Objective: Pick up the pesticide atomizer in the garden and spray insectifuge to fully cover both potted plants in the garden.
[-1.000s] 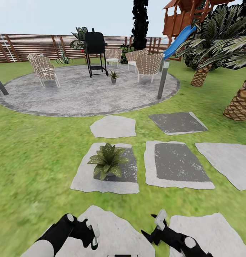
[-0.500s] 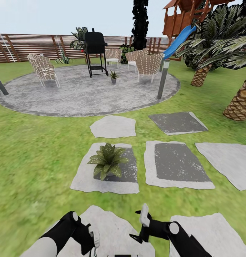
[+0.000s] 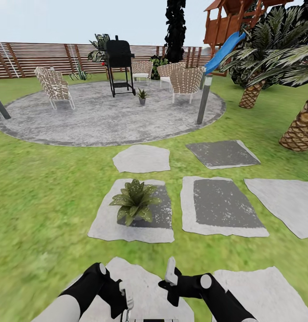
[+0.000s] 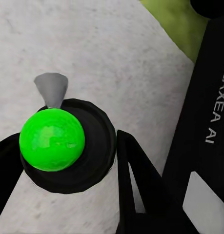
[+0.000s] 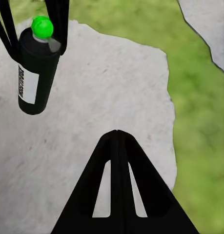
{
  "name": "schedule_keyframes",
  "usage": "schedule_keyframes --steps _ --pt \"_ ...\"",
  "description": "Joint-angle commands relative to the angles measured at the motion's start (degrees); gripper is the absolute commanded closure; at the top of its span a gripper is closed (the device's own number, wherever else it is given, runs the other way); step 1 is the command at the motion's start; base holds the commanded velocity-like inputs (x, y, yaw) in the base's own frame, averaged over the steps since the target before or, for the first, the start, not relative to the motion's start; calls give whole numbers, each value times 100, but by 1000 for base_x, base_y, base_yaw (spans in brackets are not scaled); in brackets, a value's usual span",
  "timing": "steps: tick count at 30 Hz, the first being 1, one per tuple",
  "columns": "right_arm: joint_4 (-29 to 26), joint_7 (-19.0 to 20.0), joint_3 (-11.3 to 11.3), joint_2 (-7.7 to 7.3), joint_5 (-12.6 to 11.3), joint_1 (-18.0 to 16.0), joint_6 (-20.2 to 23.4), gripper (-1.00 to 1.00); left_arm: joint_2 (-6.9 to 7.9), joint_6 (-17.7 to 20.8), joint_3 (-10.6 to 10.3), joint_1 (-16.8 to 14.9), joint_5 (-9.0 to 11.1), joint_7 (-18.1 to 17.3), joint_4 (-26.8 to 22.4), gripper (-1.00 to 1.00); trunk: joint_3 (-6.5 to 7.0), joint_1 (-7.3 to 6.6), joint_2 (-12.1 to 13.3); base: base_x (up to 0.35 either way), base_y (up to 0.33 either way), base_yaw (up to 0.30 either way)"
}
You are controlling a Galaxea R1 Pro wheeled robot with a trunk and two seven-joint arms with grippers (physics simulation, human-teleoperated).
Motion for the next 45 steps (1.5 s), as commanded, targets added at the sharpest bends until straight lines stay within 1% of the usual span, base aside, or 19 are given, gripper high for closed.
schedule_keyframes --steps 1,3,5,11,15,21,23,25,26,28,38,39,42,43,45 --pt "-6 4 -6 47 64 -2 -35 100 -27 80 -7 0 -2 -22 -12 100 -5 -1 -2 0 0 0" --pt "-7 5 -5 107 66 -2 -34 100 -99 94 -26 -2 -4 -9 -12 100 -5 -1 -2 0 0 0" --pt "-13 5 -4 126 66 -6 -33 100 -154 98 -63 -2 3 7 -12 100 -5 -1 -2 0 0 0" --pt "-16 13 1 183 67 -36 -33 100 -282 91 -80 -8 14 36 -21 100 -5 -1 -2 0 0 0" --pt "-13 14 2 303 67 -37 -33 100 -291 45 -77 -77 20 43 -22 100 -5 -1 -2 0 0 0" --pt "-15 14 2 337 67 -37 -33 100 -295 -2 -72 -99 45 44 -29 100 -5 -1 -2 0 0 0" --pt "-13 14 2 378 67 -37 -33 100 -293 -11 -72 -99 64 44 -29 100 -5 -1 -2 0 0 0" --pt "-15 14 2 392 67 -37 -33 100 -294 -89 -68 -99 80 44 -29 100 -5 -1 -2 0 0 0" --pt "-15 14 2 399 68 -37 -33 100 -294 -213 -65 -99 88 44 -26 100 -5 -1 -2 0 0 0" --pt "-14 14 2 403 67 -37 -33 100 -295 -340 -57 -99 96 47 -22 100 -5 -1 -2 0 0 0" --pt "-7 14 2 415 67 -37 -33 100 -377 -401 -19 -99 136 53 -20 100 -5 -1 -2 0 0 0" --pt "-7 14 2 415 67 -37 -33 100 -380 -402 -19 -99 172 53 -20 100 -5 -1 -2 0 0 0" --pt "-7 14 2 415 67 -37 -33 100 -382 -408 -30 -99 462 53 -20 100 -5 -1 -2 0 0 0" --pt "-7 14 2 415 67 -37 -33 100 -382 -409 -33 -99 515 53 -20 100 -5 -1 -2 0 0 0" --pt "-7 14 2 415 67 -37 -33 100 -383 -410 -32 -99 556 47 -17 100 -5 -1 -2 0 0 0"
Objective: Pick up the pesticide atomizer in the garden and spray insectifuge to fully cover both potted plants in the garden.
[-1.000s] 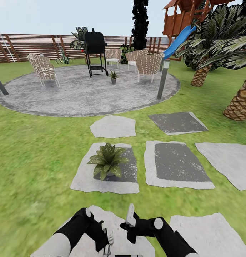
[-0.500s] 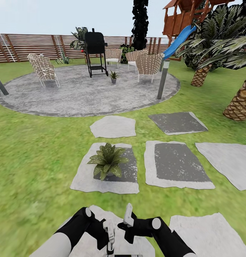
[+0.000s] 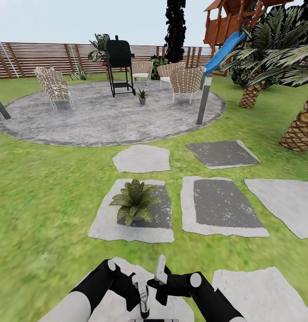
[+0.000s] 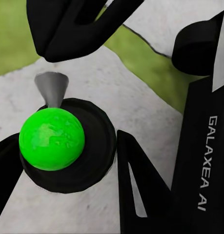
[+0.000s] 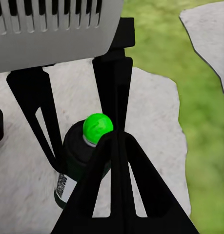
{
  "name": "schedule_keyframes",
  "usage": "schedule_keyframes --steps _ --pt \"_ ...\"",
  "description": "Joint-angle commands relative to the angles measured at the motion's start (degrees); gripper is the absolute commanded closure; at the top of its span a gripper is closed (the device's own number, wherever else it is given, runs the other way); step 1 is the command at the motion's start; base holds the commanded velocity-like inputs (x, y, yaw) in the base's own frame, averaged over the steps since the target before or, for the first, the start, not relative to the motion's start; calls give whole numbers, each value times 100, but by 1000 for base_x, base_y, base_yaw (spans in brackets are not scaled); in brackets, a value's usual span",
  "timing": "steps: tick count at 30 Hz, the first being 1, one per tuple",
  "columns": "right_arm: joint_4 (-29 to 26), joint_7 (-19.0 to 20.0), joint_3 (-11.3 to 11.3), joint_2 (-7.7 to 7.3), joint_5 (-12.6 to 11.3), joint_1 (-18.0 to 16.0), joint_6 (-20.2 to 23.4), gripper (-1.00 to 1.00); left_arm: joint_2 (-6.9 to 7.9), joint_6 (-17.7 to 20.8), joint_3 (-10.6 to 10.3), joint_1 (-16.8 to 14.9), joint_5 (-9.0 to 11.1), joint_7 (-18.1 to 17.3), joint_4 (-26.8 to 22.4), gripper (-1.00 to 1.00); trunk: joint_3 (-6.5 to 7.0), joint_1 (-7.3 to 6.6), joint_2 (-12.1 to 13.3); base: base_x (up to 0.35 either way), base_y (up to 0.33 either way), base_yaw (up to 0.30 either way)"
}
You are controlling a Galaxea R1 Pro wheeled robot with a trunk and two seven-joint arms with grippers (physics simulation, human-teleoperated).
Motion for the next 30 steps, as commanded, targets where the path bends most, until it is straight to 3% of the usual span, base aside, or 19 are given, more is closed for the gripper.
schedule_keyframes --steps 1,13,19,30 --pt "-5 4 -7 1 60 -2 -37 100 -1 30 -2 0 -7 -25 -11 100 -5 -1 -2 0 0 0" --pt "-5 4 -7 2 60 -2 -37 100 8 22 1 0 41 -27 -14 100 -5 -1 -2 0 0 0" --pt "-5 4 -7 -1 63 -2 -37 100 10 -273 10 0 52 -27 8 100 -5 -1 -2 0 0 0" --pt "-5 4 -5 2 61 -2 -37 100 17 -295 11 -9 53 -27 14 100 -5 -1 -2 0 0 0"
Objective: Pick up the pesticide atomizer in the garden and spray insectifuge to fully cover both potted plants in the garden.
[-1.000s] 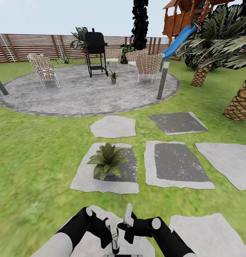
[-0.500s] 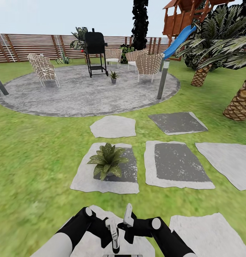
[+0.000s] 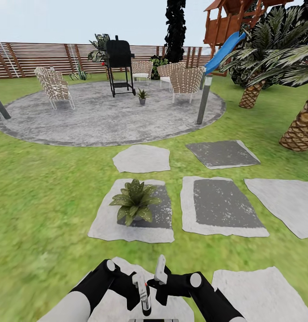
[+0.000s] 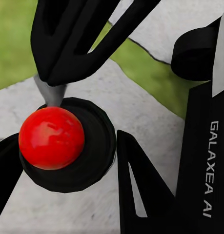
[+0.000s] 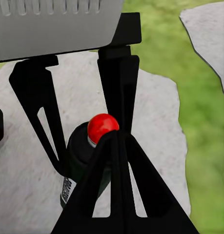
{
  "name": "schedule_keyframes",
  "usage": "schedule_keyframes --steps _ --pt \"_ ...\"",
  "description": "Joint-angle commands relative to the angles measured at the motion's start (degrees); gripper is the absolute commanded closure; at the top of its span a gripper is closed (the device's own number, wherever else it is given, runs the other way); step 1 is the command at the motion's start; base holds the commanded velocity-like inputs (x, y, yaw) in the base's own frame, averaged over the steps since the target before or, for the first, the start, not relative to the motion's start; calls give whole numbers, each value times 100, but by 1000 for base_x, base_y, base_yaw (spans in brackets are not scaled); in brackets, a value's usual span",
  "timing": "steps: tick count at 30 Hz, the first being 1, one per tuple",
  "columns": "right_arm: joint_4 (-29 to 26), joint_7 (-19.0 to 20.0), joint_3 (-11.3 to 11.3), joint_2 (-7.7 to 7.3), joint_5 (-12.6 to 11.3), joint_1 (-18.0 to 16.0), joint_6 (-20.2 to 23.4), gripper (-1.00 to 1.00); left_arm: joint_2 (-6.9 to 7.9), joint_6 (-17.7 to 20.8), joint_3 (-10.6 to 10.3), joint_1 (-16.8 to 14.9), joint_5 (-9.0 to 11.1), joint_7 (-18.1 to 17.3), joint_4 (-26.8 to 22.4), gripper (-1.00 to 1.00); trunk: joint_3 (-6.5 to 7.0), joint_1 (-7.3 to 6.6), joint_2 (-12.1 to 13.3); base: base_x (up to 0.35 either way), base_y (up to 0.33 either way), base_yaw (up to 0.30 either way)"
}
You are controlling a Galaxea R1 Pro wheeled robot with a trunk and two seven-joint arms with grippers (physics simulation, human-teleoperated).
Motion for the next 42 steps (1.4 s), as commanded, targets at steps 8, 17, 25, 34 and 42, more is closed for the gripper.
schedule_keyframes --steps 8,17,25,34,42 --pt "-5 4 -7 0 67 -2 -37 100 94 -9 1 -1 -45 -19 55 100 -4 -1 -2 0 0 0" --pt "-5 4 -6 -1 68 -2 -37 100 844 -17 9 35 -45 -19 68 100 -4 -1 -2 0 0 0" --pt "30 1 -7 -14 72 -2 -37 -100 1457 -349 375 84 -24 -19 112 100 -4 -1 -2 0 0 0" --pt "618 -284 -470 -297 -22 15 -106 -100 1542 -661 1221 260 -22 1417 1042 100 -4 -1 -2 0 0 0" --pt "3219 -3430 -2166 -769 -63 73 -2569 -100 1515 -1637 1270 688 2044 3405 2160 100 -4 -1 -2 0 0 0"
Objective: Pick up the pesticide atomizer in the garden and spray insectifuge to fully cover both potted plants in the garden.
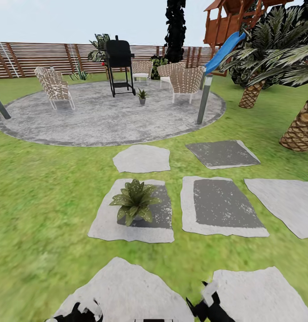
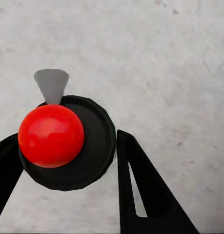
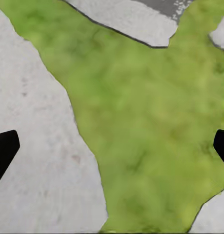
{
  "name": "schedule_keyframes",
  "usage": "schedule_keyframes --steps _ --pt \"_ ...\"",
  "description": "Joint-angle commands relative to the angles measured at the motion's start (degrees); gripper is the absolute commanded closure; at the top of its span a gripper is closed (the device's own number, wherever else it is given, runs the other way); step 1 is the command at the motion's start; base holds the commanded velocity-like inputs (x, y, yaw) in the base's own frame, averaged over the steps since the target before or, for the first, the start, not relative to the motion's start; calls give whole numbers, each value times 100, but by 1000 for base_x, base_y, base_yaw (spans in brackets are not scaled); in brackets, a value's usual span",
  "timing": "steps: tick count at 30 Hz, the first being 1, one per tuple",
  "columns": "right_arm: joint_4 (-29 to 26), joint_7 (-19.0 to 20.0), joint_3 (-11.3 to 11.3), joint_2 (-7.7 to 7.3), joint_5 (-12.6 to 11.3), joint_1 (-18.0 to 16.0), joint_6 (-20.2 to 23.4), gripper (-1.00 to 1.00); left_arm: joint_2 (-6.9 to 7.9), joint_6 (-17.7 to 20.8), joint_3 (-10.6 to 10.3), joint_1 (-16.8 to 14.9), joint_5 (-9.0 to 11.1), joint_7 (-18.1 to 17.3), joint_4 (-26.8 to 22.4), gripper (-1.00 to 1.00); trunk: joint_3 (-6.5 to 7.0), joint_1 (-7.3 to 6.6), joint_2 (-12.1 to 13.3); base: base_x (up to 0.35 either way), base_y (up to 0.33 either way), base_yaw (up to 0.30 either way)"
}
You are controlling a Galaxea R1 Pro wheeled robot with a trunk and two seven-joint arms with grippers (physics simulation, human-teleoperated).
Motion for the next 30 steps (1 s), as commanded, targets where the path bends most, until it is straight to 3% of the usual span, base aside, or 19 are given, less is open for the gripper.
schedule_keyframes --steps 1,4,7,9,12,17,30 --pt "138 -297 -66 -17 6 52 -262 -100 7 -129 64 72 107 138 18 100 -3 -1 -2 0 0 0" --pt "347 -1500 -93 -25 -4 349 -1053 -100 14 -682 63 472 744 1014 39 100 -3 -1 -2 0 0 0" --pt "403 -2045 -97 10 -77 489 -1380 -100 -13 -998 59 625 1270 1592 69 100 -3 -1 -2 0 0 0" --pt "415 -2240 -97 26 -229 524 -1472 -100 -18 -1047 59 649 1490 1686 80 100 -3 -1 -2 0 0 0" --pt "423 -2437 -91 42 -663 548 -1523 -100 -14 -1074 58 663 1929 1742 87 100 -3 -1 -2 0 0 0" --pt "431 -2442 -89 70 -731 550 -1507 -100 -36 -1062 58 666 2050 1742 103 100 -3 -1 -2 0 0 0" --pt "616 -2441 -88 68 -733 617 -1468 -100 -32 -1061 53 667 2051 1746 103 100 -3 -1 -2 0 0 0"
